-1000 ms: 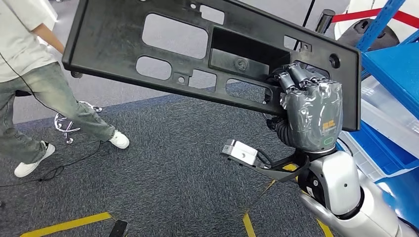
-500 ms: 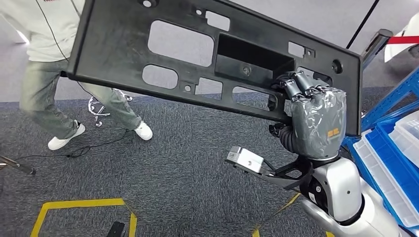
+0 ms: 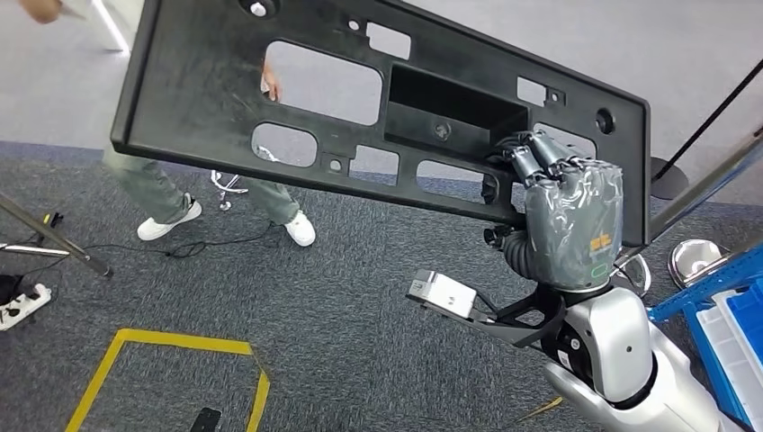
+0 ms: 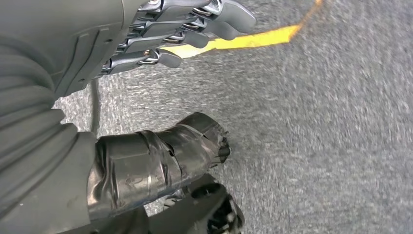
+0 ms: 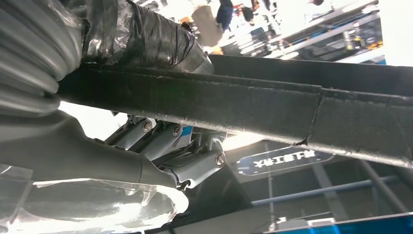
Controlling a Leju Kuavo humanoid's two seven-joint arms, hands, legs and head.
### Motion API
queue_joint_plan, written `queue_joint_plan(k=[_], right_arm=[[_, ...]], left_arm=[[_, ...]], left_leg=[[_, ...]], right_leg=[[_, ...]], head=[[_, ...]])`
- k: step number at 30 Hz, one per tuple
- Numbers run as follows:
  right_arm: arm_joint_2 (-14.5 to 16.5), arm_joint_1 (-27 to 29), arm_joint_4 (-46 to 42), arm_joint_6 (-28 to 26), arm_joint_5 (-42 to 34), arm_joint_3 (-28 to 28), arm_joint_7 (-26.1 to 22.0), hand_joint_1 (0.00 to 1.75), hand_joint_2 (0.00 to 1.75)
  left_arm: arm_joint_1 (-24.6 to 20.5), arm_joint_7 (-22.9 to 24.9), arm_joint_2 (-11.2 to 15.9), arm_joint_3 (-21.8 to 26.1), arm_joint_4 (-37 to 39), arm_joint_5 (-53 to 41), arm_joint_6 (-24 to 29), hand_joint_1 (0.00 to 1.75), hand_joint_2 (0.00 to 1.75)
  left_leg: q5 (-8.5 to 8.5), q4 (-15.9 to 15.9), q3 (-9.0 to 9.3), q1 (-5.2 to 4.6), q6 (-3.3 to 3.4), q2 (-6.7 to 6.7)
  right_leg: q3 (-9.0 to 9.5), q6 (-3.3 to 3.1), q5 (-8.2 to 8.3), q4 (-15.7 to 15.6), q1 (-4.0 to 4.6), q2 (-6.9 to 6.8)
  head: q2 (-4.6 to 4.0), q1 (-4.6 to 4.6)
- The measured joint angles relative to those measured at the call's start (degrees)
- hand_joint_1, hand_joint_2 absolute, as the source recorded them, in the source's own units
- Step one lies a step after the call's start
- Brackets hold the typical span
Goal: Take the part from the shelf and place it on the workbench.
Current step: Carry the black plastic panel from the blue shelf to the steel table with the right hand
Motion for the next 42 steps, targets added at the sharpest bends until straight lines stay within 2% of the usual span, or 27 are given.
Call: queue_joint_plan(k=[2,4,5,6,7,8,10,12,13,15,16,17,19,21,22,23,26,28,30,32,33,35,36,37,38,40,42], right_arm=[[0.05,-0.02,-0.06,-0.01,0.03,-0.20,0.00,1.75,1.75],[0.07,0.10,-0.13,0.00,0.05,-0.34,0.00,1.75,1.75],[0.07,0.27,-0.16,0.02,0.06,-0.37,0.00,1.75,1.75],[0.07,0.50,-0.16,0.07,0.06,-0.37,0.00,1.75,1.75],[0.07,0.70,-0.16,0.12,0.06,-0.37,0.00,1.75,1.75],[0.07,0.81,-0.16,0.15,0.08,-0.37,0.00,1.75,1.75],[0.07,0.85,-0.16,0.18,0.13,-0.37,0.00,1.75,1.75],[0.07,0.90,-0.22,0.19,0.22,-0.38,-0.01,1.75,1.75],[0.07,0.94,-0.26,0.22,0.28,-0.39,-0.01,1.75,1.75],[0.09,0.93,-0.32,0.32,0.42,-0.41,0.00,1.75,1.75],[0.13,0.90,-0.32,0.42,0.53,-0.42,-0.02,1.75,1.75],[0.16,0.85,-0.32,0.51,0.65,-0.42,-0.04,1.75,1.75],[0.21,0.79,-0.32,0.75,0.93,-0.42,-0.10,1.75,1.75],[0.23,0.81,-0.32,0.91,1.11,-0.40,-0.15,1.75,1.75],[0.24,0.84,-0.32,0.97,1.16,-0.39,-0.21,1.75,1.75],[0.25,0.85,-0.32,1.00,1.20,-0.38,-0.26,1.75,1.75],[0.30,0.78,-0.38,1.05,1.30,-0.37,-0.33,1.75,1.75],[0.31,0.66,-0.46,1.11,1.34,-0.37,-0.34,1.75,1.75],[0.37,0.57,-0.54,1.18,1.42,-0.37,-0.44,1.75,1.75],[0.43,0.50,-0.64,1.20,1.57,-0.38,-0.54,1.75,1.75],[0.45,0.46,-0.72,1.20,1.67,-0.38,-0.55,1.75,1.75],[0.44,0.56,-0.78,1.20,1.84,-0.38,-0.59,1.75,1.75],[0.44,0.69,-0.80,1.20,1.90,-0.37,-0.61,1.75,1.75],[0.44,0.83,-0.80,1.20,1.97,-0.37,-0.63,1.75,1.75],[0.44,0.91,-0.80,1.20,2.04,-0.37,-0.64,1.75,1.75],[0.44,0.94,-0.80,1.21,2.14,-0.37,-0.67,1.75,1.75],[0.44,0.94,-0.83,1.23,2.20,-0.37,-0.74,1.75,1.75]], left_arm=[[0.06,0.00,0.01,0.00,0.00,-0.23,0.01,0.00,1.75],[-0.18,0.02,0.00,0.00,0.00,-0.41,0.01,0.00,1.75],[-0.32,0.02,0.00,0.00,0.00,-0.51,0.01,0.00,1.75],[-0.38,0.04,0.00,0.00,0.00,-0.61,0.01,0.00,1.75],[-0.38,0.07,0.00,0.00,0.00,-0.70,0.01,0.00,1.75],[-0.35,0.11,0.00,0.00,0.00,-0.74,0.01,0.00,1.75],[-0.27,0.18,0.00,0.00,0.00,-0.77,0.01,0.00,1.75],[-0.33,0.31,0.01,0.00,0.00,-0.85,0.02,0.00,1.75],[-0.31,0.40,0.01,0.00,0.00,-0.98,0.03,0.00,1.75],[-0.11,0.58,0.06,0.00,0.00,-1.26,0.06,0.00,1.75],[0.07,0.63,0.06,-0.01,0.00,-1.41,0.04,0.00,1.75],[0.16,0.68,0.06,-0.01,0.00,-1.49,0.04,0.00,1.75],[0.05,0.76,0.02,-0.02,0.00,-1.58,0.03,0.00,1.75],[-0.10,0.85,0.02,-0.02,0.00,-1.56,0.03,0.00,1.75],[-0.04,0.90,0.02,-0.02,0.00,-1.56,0.03,0.00,1.75],[0.04,0.96,0.03,-0.02,0.00,-1.56,0.04,0.00,1.75],[0.06,1.05,0.04,-0.02,0.00,-1.56,0.06,0.00,1.75],[-0.08,1.07,0.04,-0.02,0.00,-1.56,0.06,0.00,1.75],[0.02,1.09,0.04,-0.02,0.00,-1.56,0.06,0.00,1.75],[0.21,1.11,0.03,-0.02,0.00,-1.57,0.05,0.00,1.75],[0.20,1.12,0.03,-0.02,0.00,-1.57,0.04,0.00,1.75],[0.05,1.13,0.02,-0.02,0.00,-1.58,0.02,0.00,1.75],[-0.01,1.14,0.01,-0.02,0.00,-1.58,0.00,0.00,1.75],[-0.01,1.14,0.01,-0.02,0.00,-1.59,-0.01,0.00,1.75],[0.01,1.16,0.00,-0.02,0.00,-1.59,-0.02,0.00,1.75],[0.05,1.18,0.00,-0.02,0.00,-1.59,-0.03,0.00,1.75],[0.01,1.21,-0.03,-0.02,0.00,-1.60,-0.03,0.00,1.75]], left_leg=[[0.07,-0.75,0.82,0.34,0.61,-1.14],[0.00,-0.99,1.24,0.44,1.14,-2.31],[-0.07,-0.94,1.28,0.38,1.35,-2.96],[-0.17,-0.87,1.33,0.34,1.48,-3.71],[-0.29,-0.72,1.37,0.31,1.53,-4.49],[-0.45,-0.48,1.41,0.31,1.51,-5.25],[-1.00,0.33,1.39,0.41,1.23,-6.77],[-1.49,1.33,0.83,0.42,0.65,-8.11],[-1.56,1.54,0.48,0.50,0.29,-8.72],[-1.46,1.50,0.05,0.76,-0.44,-9.69],[-1.67,1.80,-0.12,0.74,-0.79,-9.13],[-2.26,2.88,-0.63,0.71,-1.19,-7.93],[-4.84,8.33,-3.38,0.75,-1.93,-4.59],[-7.15,14.98,-7.14,1.08,-2.45,-3.24],[-7.09,16.35,-8.07,1.19,-2.56,-3.04],[-5.94,15.43,-7.80,1.26,-2.58,-2.87],[-0.89,4.58,-2.31,0.88,-1.92,-0.55],[-0.34,0.94,-0.47,0.33,-1.03,0.43],[-0.48,0.60,-0.31,0.16,-0.24,-0.57],[-0.27,-0.20,0.36,0.40,0.48,-1.61],[-0.13,-0.62,0.75,0.56,0.85,-2.14],[-0.15,-0.83,1.04,0.63,1.31,-3.25],[-0.22,-0.80,1.11,0.58,1.46,-3.91],[-0.32,-0.75,1.20,0.54,1.55,-4.60],[-0.43,-0.66,1.31,0.51,1.56,-5.29],[-0.82,-0.20,1.50,0.55,1.39,-6.72],[-1.35,0.64,1.23,0.57,0.96,-8.03]], right_leg=[[-0.44,0.38,-1.41,1.98,-0.03,1.66],[-3.76,0.32,-4.36,8.51,-0.03,4.16],[-6.05,0.27,-5.70,12.42,0.03,4.75],[-7.98,0.26,-6.20,15.29,0.06,5.07],[-8.99,0.26,-5.57,16.16,0.07,5.23],[-9.00,0.25,-3.94,15.01,0.03,5.37],[-6.55,0.13,0.41,8.22,-0.19,6.82],[-4.36,0.02,2.20,2.90,-0.46,9.06],[-4.03,-0.08,1.97,2.13,-0.47,9.68],[-3.80,-0.53,2.01,1.70,-0.42,8.86],[-3.50,-0.84,2.04,1.41,-0.47,8.27],[-3.16,-1.15,2.09,1.09,-0.58,7.65],[-2.58,-1.57,1.97,0.70,-0.59,6.34],[-2.39,-1.76,1.71,0.68,-0.51,4.97],[-2.30,-1.75,1.57,0.68,-0.51,4.33],[-2.14,-1.69,1.41,0.68,-0.52,3.69],[-1.29,-1.15,0.75,0.66,-0.35,1.90],[-0.87,-0.56,0.38,0.51,-0.08,0.98],[-0.45,0.10,0.17,0.08,0.09,0.15],[-0.47,0.65,-0.77,1.04,0.02,1.08],[-1.41,0.80,-2.00,3.25,-0.01,2.23],[-5.34,0.78,-5.22,10.83,0.00,4.57],[-7.44,0.80,-6.21,14.34,0.03,5.03],[-8.84,0.83,-6.22,16.21,0.06,5.24],[-9.30,0.84,-5.22,16.11,0.04,5.34],[-7.43,0.77,-0.88,10.37,-0.10,5.93],[-4.84,0.58,2.10,3.78,-0.43,8.43]], head=[[0.00,0.12],[0.00,0.32],[0.00,0.39],[0.00,0.42],[0.00,0.42],[0.00,0.41],[0.00,0.42],[0.00,0.37],[0.00,0.35],[0.00,0.38],[0.00,0.31],[0.00,0.16],[0.00,-0.13],[0.00,-0.21],[0.00,-0.23],[0.00,-0.24],[0.00,-0.22],[0.00,-0.14],[0.00,-0.09],[0.00,0.11],[0.00,0.30],[0.00,0.64],[0.00,0.70],[0.00,0.71],[0.00,0.70],[0.00,0.73],[0.00,0.68]])
